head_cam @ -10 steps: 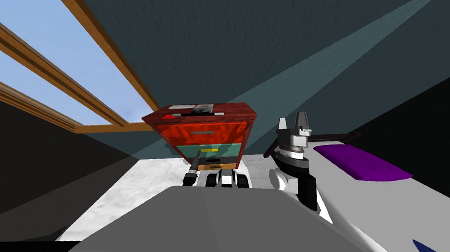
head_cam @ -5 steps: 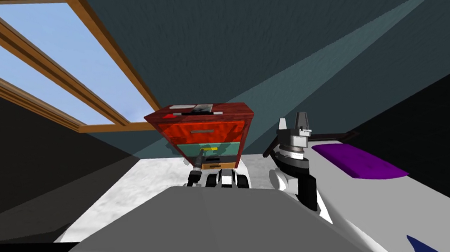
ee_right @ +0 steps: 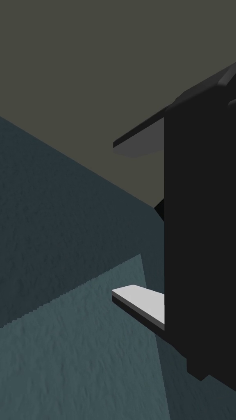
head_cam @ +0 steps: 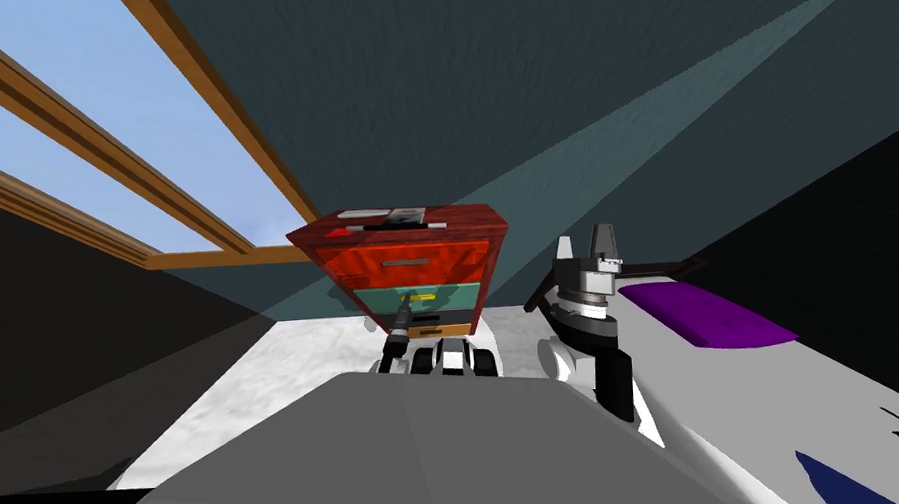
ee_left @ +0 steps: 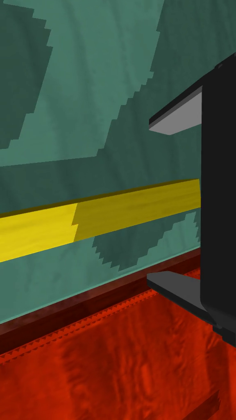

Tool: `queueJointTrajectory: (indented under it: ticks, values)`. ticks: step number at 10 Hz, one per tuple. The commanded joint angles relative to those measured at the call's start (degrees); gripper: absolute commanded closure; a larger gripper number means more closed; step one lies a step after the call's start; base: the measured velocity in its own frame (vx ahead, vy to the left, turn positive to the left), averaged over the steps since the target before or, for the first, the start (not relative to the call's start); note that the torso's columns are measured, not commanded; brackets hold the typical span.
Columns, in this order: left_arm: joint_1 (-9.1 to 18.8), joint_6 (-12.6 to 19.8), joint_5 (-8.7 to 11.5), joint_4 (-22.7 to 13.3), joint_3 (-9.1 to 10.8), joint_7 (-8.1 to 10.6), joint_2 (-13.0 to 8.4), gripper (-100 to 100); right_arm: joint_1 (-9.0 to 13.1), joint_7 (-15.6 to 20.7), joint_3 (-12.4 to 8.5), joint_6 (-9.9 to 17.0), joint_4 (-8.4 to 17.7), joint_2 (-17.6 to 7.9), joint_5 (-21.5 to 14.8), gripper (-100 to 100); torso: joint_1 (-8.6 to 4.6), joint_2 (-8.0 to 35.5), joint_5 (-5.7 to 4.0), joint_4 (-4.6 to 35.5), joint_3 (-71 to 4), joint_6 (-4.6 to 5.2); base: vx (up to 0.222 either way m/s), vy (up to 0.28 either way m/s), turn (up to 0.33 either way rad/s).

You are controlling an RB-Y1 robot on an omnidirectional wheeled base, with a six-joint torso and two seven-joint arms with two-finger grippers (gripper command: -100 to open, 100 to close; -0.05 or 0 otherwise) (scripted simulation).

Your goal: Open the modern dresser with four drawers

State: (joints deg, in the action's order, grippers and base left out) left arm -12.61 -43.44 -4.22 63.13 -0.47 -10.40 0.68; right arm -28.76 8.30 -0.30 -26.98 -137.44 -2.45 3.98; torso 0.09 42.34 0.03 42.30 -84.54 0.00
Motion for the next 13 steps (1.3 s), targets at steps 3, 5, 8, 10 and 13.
queueJointTrajectory:
  ticks: [3,5,8,10,13]
  values:
    - [0.4,0.4,0.2,-0.1,0.15,-0.67,0.4,100,0.0,0.0,0.0,0.0,0.0,0.0,0.0,0,-0.21,-0.1,-0.06,0.0,-0.1,-0.02,-0.014,0.022,-0.002]
    - [-1.8,-1.0,-0.5,0.7,-0.52,1.31,-1.1,100,0.0,0.0,0.0,0.0,0.0,0.0,0.0,0,-0.4,-0.2,-0.14,0.0,-0.1,0.01,0.042,-0.081,0.109]
    - [-2.7,-0.6,-0.6,1.1,-0.56,1.84,-4.1,-100,0.0,0.0,0.0,0.0,0.0,0.0,0.0,0,-0.14,0.2,-0.06,0.1,0.1,0.1,0.028,-0.042,0.037]
    - [-2.6,-0.2,-0.6,1.3,-0.54,1.9,-6.0,-100,0.0,0.0,0.0,0.0,0.0,0.0,0.0,0,0.05,0.1,0.01,0.0,0.0,0.0,-0.011,0.002,0.005]
    - [-2.0,2.3,-0.5,2.6,-0.42,2.26,-8.6,-100,0.0,0.0,0.0,0.0,0.0,0.0,0.0,0,-0.1,-0.1,-0.03,0.0,0.0,0.0,-0.021,0.011,0.01]
